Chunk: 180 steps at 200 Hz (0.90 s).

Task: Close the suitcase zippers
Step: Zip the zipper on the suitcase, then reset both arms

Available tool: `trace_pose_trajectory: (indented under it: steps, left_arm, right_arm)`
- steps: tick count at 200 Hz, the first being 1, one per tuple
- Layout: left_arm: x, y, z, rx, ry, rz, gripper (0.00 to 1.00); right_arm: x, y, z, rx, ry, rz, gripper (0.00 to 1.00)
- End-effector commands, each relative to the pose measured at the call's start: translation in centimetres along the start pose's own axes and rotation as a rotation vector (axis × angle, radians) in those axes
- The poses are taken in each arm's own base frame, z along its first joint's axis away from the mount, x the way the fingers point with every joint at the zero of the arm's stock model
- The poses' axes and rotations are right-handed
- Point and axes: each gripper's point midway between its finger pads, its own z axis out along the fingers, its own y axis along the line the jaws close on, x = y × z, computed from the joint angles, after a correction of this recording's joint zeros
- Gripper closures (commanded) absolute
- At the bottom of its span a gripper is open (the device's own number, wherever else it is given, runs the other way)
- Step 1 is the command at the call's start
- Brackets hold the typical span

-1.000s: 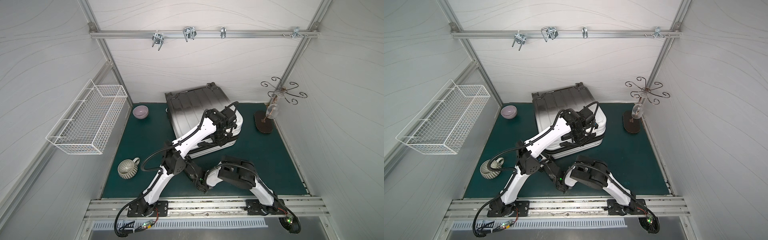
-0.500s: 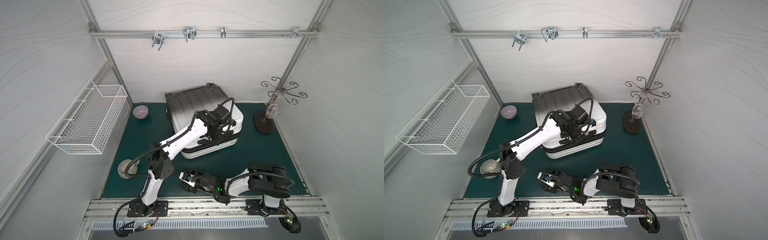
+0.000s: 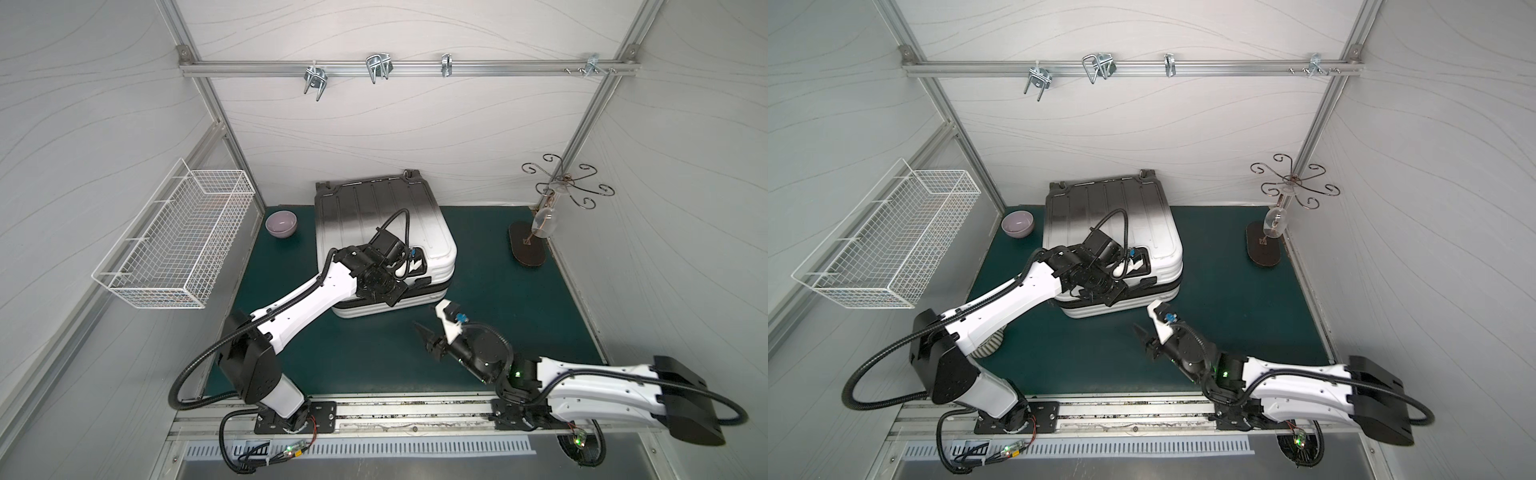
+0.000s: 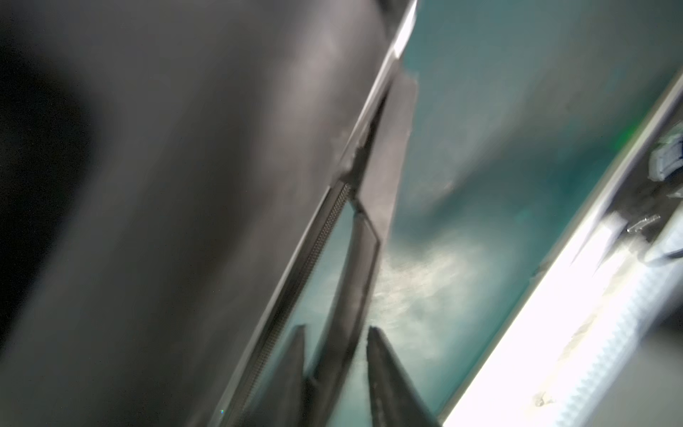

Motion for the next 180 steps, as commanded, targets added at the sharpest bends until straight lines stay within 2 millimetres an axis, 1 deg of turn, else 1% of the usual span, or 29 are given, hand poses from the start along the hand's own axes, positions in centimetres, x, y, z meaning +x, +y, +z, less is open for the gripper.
trace_pose_trajectory:
  steps: [1, 5, 12, 16, 26, 27, 29, 38, 45, 51, 66, 79, 92, 94, 98, 105, 114, 119, 123, 131, 140, 145, 157, 169, 173, 180]
  left_arm:
    - [-2.4, 0.9, -4.1, -0.049, -0.191, -0.126, 0.55]
    - [-2.4, 1.1, -4.7, -0.068, -0.212, -0.143, 0.53]
    - [-2.6, 1.7, -6.0, -0.103, -0.248, -0.177, 0.49]
    - [-2.7, 2.0, -6.8, -0.121, -0.273, -0.195, 0.46]
    - [-2.8, 3.1, -8.8, -0.169, -0.329, -0.245, 0.4]
    - [-2.8, 3.2, -9.0, -0.174, -0.333, -0.249, 0.39]
    - [-2.8, 3.5, -9.4, -0.184, -0.347, -0.26, 0.38]
    - [-2.7, 5.2, -11.2, -0.244, -0.403, -0.331, 0.34]
    - [-2.4, 6.8, -12.3, -0.286, -0.435, -0.396, 0.32]
    - [-1.8, 8.4, -13.2, -0.335, -0.452, -0.458, 0.32]
    - [0.6, 11.8, -14.4, -0.486, -0.489, -0.566, 0.31]
    - [3.0, 14.1, -15.4, -0.663, -0.541, -0.603, 0.3]
    - [5.2, 15.5, -16.1, -0.803, -0.613, -0.591, 0.3]
    - [5.7, 15.8, -15.9, -0.826, -0.616, -0.589, 0.3]
    - [6.2, 16.1, -16.0, -0.867, -0.645, -0.588, 0.3]
    - [7.4, 16.8, -16.3, -0.94, -0.694, -0.587, 0.3]
    - [9.2, 17.7, -16.9, -1.057, -0.757, -0.628, 0.3]
    - [10.1, 18.2, -17.1, -1.116, -0.784, -0.649, 0.28]
    - [10.6, 18.5, -17.0, -1.15, -0.801, -0.657, 0.27]
    - [11.6, 19.0, -16.9, -1.213, -0.805, -0.672, 0.26]
    - [12.8, 19.9, -16.4, -1.292, -0.768, -0.691, 0.25]
    - [13.1, 20.3, -16.1, -1.316, -0.745, -0.694, 0.25]
    - [13.9, 21.1, -15.3, -1.364, -0.689, -0.706, 0.24]
    - [14.9, 21.9, -14.8, -1.41, -0.676, -0.723, 0.22]
    - [15.3, 22.1, -14.5, -1.416, -0.673, -0.729, 0.22]
    - [16.1, 22.7, -14.2, -1.424, -0.68, -0.758, 0.21]
  right_arm:
    - [2.2, -4.4, -1.7, 0.15, 0.23, 0.048, 0.31]
    - [1.6, -4.9, -1.9, 0.169, 0.235, 0.059, 0.3]
    - [0.4, -5.0, -1.9, 0.16, 0.246, 0.063, 0.3]
    - [-0.7, -5.0, -1.8, 0.157, 0.243, 0.071, 0.3]
    - [-2.8, -5.6, -1.3, 0.171, 0.248, 0.085, 0.28]
    - [-2.8, -5.7, -1.2, 0.173, 0.254, 0.083, 0.28]
    - [-3.4, -5.8, -1.1, 0.173, 0.253, 0.086, 0.28]
    - [-5.1, -6.4, -0.2, 0.183, 0.273, 0.089, 0.26]
    - [-5.8, -7.4, 0.3, 0.211, 0.299, 0.098, 0.26]
    - [-5.9, -8.3, 0.6, 0.24, 0.325, 0.109, 0.26]
    - [-5.1, -10.1, 0.7, 0.27, 0.371, 0.138, 0.24]
    - [-4.3, -12.5, -0.3, 0.343, 0.361, 0.153, 0.2]
    - [-3.2, -15.7, -1.6, 0.437, 0.325, 0.174, 0.17]
    - [-3.2, -16.2, -1.9, 0.456, 0.316, 0.175, 0.17]
    - [-3.0, -17.1, -2.2, 0.486, 0.299, 0.175, 0.17]
    - [-2.9, -19.3, -3.1, 0.561, 0.266, 0.17, 0.16]
    - [-2.2, -21.7, -4.0, 0.648, 0.24, 0.14, 0.15]
    - [-2.3, -22.8, -4.2, 0.681, 0.216, 0.114, 0.15]
    - [-1.7, -23.6, -4.4, 0.705, 0.216, 0.096, 0.15]
    - [-1.3, -25.2, -4.9, 0.762, 0.195, 0.095, 0.15]
    - [-0.9, -26.6, -5.2, 0.817, 0.204, 0.097, 0.14]
    - [-0.6, -27.4, -5.4, 0.847, 0.215, 0.095, 0.14]
    - [-0.1, -28.8, -5.3, 0.895, 0.24, 0.084, 0.13]
    - [0.2, -30.3, -5.4, 0.972, 0.215, 0.09, 0.13]
    - [0.6, -30.6, -5.3, 0.98, 0.215, 0.084, 0.12]
    - [0.8, -31.1, -5.0, 0.986, 0.191, 0.072, 0.12]
